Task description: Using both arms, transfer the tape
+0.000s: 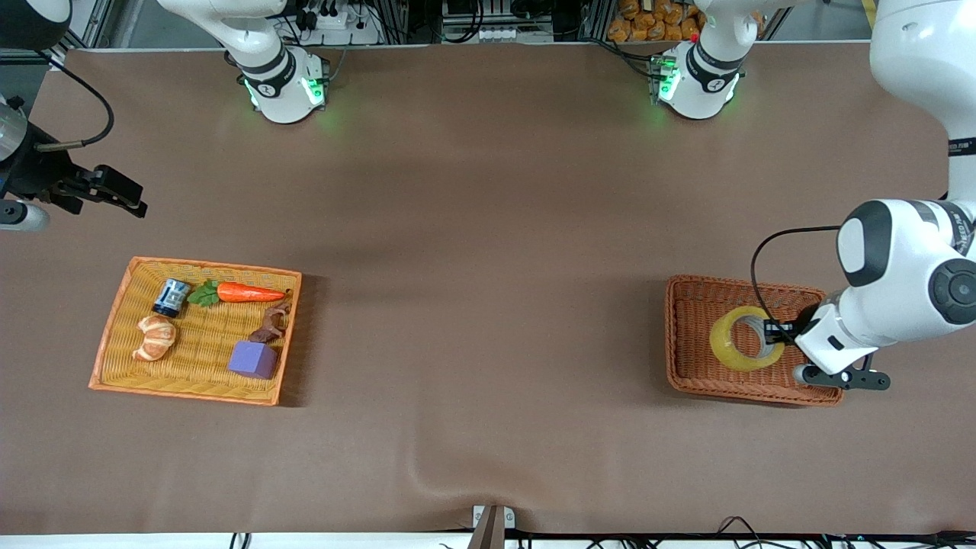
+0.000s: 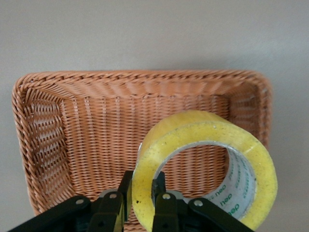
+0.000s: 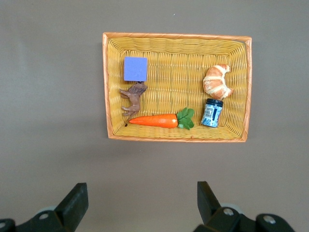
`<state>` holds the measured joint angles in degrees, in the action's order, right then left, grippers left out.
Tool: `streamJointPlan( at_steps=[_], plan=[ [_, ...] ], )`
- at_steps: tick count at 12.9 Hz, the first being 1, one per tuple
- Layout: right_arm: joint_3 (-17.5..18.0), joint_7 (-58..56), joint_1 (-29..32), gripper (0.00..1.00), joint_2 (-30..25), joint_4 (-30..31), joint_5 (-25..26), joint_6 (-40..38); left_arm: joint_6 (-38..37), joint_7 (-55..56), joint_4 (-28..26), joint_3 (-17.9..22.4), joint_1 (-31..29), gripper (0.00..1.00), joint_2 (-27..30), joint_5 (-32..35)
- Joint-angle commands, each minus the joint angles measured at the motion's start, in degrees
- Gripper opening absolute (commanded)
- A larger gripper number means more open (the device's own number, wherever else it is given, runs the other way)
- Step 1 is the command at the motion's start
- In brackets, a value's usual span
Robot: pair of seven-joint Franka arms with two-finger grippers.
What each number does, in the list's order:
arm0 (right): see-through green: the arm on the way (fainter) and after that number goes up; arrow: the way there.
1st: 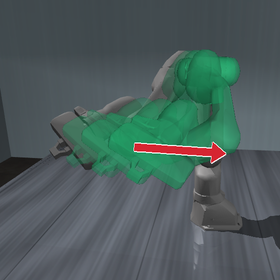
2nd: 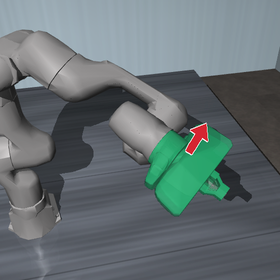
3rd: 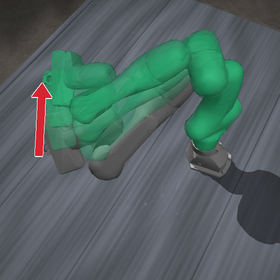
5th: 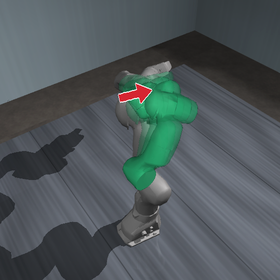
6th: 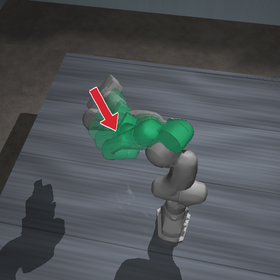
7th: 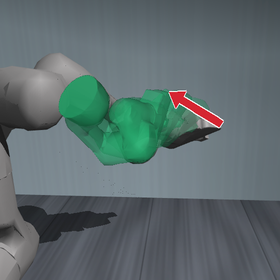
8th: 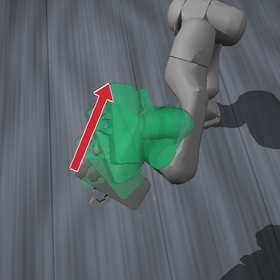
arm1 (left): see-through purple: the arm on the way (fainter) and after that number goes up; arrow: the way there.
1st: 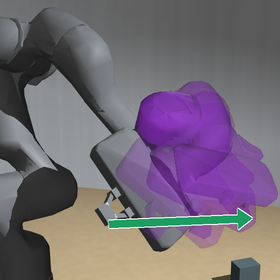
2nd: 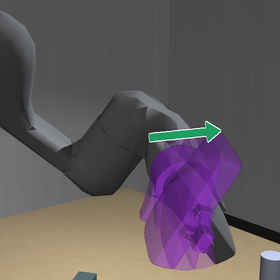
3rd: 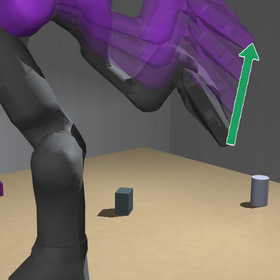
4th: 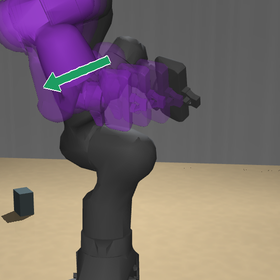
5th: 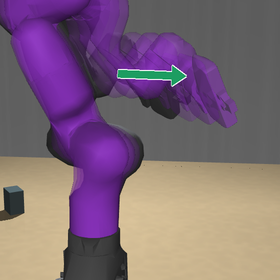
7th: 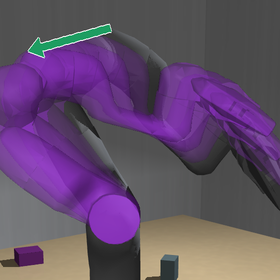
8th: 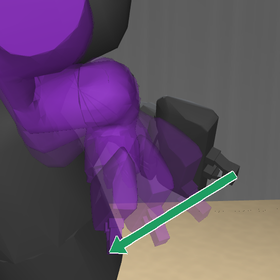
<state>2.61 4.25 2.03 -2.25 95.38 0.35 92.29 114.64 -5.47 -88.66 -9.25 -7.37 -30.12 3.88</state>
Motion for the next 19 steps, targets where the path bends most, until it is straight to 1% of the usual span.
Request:
streamJointPlan(
  at_steps=[1, 3, 4, 5, 6, 7, 8, 9, 10, 12, 14, 16, 17, 19],
  plan=[
    [0.2, -0.12, -1.32, 1.0, 0.67, -1.25, 0.0, -0.35, -0.47, -4.53, 0.51, -0.59, -1.85, 0.0, -1.77, 1.66],
    [0.12, -0.03, -1.33, 1.0, 0.67, -1.25, 0.08, -0.35, -0.47, -5.25, 0.51, -0.5, -2.21, 0.0, -2.92, 1.66],
    [0.11, -0.03, -0.98, 1.0, 0.67, -1.34, 0.0, -0.35, -0.56, -4.9, 0.6, -0.33, -1.95, 0.1, -2.92, 1.75],
    [-0.06, -0.21, -0.63, 1.0, 0.67, -1.51, 0.0, -0.44, -0.73, -4.38, 0.51, -0.42, -1.95, 0.28, -2.84, 1.92],
    [-0.06, -0.21, -0.8, 1.0, 0.67, -1.42, 0.08, -0.53, -0.82, -4.28, 0.33, -0.42, -1.86, 0.31, -2.84, 1.92],
    [-0.06, -0.21, -0.98, 1.0, 0.67, -1.51, 0.09, -0.62, -0.82, -4.46, 0.33, -0.42, -1.77, 0.39, -2.92, 1.92],
    [-0.06, -0.21, -1.07, 1.0, 0.67, -1.6, 0.0, -0.62, -0.82, -4.89, 0.42, -0.33, -1.77, 0.96, -2.84, 2.27],
    [0.03, -0.21, -1.24, 1.0, 0.67, -1.6, 0.0, -0.7, -0.82, -5.25, 0.77, -0.42, -1.69, 1.0, -2.14, 5.14],
    [0.03, -0.12, -1.24, 1.0, 0.67, -1.6, 0.0, -0.79, -1.0, -5.34, 0.86, -0.5, -1.69, 1.0, -0.39, 7.17],
    [0.11, -0.21, -1.15, 1.0, 0.58, -1.6, 0.0, -0.79, -3.89, -5.34, 1.73, -0.94, -1.77, 1.0, 4.35, 7.63],
    [0.11, -0.21, -1.15, 1.0, 0.58, -1.6, 0.0, -0.97, -3.9, -5.34, 4.71, -1.12, -1.51, 1.0, 8.13, 7.98],
    [0.03, -0.12, -0.98, 1.0, 0.58, -1.6, 0.0, -0.88, -5.47, -6.13, 4.99, -1.99, -1.51, 1.0, 12.78, 7.12],
    [0.03, -0.12, -1.07, 1.0, 0.49, -1.6, 0.0, -0.97, -8.35, -6.04, 5.16, -2.69, -1.77, 1.0, 14.29, 6.24],
    [0.11, 0.14, -1.15, 1.0, 0.14, -1.69, 0.0, -1.06, -12.32, -5.43, 5.25, -2.53, -1.77, 1.0, 18.67, 2.73]
  ],
)
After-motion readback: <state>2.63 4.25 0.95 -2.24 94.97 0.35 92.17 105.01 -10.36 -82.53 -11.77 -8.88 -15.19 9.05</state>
